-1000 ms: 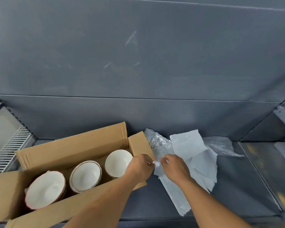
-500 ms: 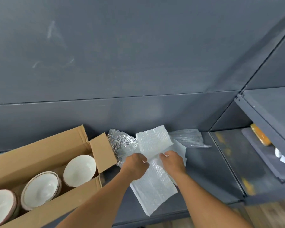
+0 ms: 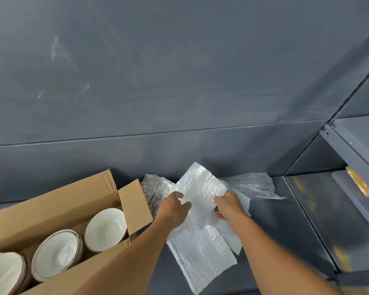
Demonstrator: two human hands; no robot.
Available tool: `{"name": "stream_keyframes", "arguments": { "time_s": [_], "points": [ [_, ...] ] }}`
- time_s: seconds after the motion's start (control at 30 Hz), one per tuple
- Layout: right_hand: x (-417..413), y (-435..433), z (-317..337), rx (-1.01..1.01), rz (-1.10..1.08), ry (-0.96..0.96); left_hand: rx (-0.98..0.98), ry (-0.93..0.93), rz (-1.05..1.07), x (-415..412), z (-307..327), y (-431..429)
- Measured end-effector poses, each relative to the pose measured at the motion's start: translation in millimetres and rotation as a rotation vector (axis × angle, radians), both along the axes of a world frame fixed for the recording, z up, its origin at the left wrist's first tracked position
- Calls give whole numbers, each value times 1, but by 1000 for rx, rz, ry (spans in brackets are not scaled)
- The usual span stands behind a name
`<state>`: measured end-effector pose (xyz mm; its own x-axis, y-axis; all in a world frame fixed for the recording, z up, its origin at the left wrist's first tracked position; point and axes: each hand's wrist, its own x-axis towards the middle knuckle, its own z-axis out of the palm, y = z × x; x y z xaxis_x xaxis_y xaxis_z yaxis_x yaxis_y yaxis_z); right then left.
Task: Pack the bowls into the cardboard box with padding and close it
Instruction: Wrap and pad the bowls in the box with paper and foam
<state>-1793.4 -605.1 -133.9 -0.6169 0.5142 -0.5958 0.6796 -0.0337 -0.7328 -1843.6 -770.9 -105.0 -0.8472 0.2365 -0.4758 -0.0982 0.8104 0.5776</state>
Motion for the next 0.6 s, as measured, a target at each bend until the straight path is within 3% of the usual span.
{"name": "stream_keyframes", "arguments": {
  "time_s": [0.17,0.6],
  "points": [
    [3,9,28,-25,146,94,45,59,121,-10,11,-8],
    [-5,-25,48,47,291,158,399,-67,308,-10,30,-69]
  ]
}}
